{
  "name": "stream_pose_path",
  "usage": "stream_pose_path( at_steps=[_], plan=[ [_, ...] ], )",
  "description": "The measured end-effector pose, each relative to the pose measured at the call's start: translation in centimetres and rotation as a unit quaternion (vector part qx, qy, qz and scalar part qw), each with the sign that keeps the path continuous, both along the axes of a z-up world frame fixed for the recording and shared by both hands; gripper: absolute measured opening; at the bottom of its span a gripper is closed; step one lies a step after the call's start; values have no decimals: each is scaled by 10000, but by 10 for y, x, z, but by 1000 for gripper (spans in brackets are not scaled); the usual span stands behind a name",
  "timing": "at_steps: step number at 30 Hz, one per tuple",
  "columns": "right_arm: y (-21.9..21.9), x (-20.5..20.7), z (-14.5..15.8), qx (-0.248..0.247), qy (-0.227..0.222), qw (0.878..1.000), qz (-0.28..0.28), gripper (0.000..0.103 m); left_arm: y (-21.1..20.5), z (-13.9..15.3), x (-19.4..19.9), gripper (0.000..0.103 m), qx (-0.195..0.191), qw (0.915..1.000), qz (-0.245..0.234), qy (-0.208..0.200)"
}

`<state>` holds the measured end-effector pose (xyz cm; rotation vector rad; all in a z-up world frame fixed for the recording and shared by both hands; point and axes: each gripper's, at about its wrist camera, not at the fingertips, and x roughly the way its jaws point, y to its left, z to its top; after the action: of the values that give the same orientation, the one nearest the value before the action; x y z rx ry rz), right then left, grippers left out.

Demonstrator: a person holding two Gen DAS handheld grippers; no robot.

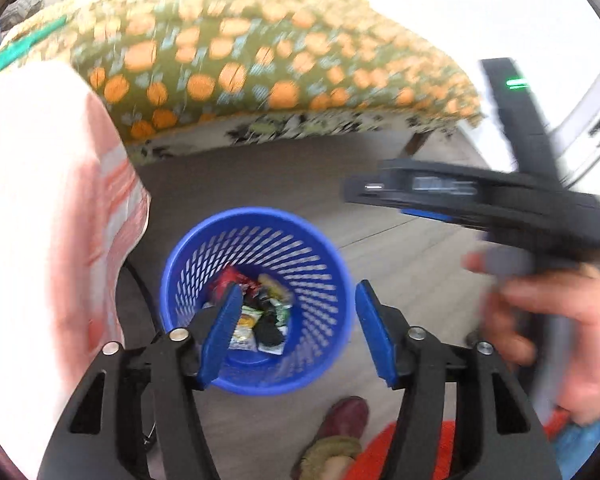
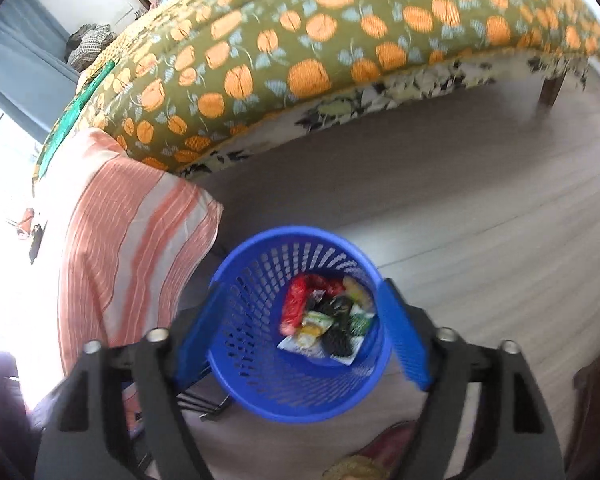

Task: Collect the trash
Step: 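Open both tools to drop the wrappers into the basket, then move both tools back over the table toward the can and cracker bag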

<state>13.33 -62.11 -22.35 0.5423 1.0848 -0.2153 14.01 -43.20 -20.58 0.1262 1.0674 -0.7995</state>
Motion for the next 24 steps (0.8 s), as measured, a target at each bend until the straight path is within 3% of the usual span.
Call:
stream_pose_path(
  at_steps=[6, 10, 14, 19, 24],
  plan=[
    [39, -6, 39, -787, -525, 9955, 3, 80, 75, 50, -31, 79, -238, 9984, -59, -510],
    [85, -7, 58, -1378, -862, 9857, 446, 80, 154, 47, -22, 82, 149, 9974, 396, -590],
    [144, -7, 65, -1941, -1123, 9688, 1052, 81, 234, 41, -5, 82, 594, 9910, 974, -701],
    [216, -12, 67, -1816, -1416, 9596, 1616, 81, 326, 41, 30, 86, 871, 9750, 1852, -862],
    [270, -7, 62, -1472, -1325, 9588, 2037, 81, 393, 36, 75, 86, 1061, 9601, 2436, -867]
  ],
)
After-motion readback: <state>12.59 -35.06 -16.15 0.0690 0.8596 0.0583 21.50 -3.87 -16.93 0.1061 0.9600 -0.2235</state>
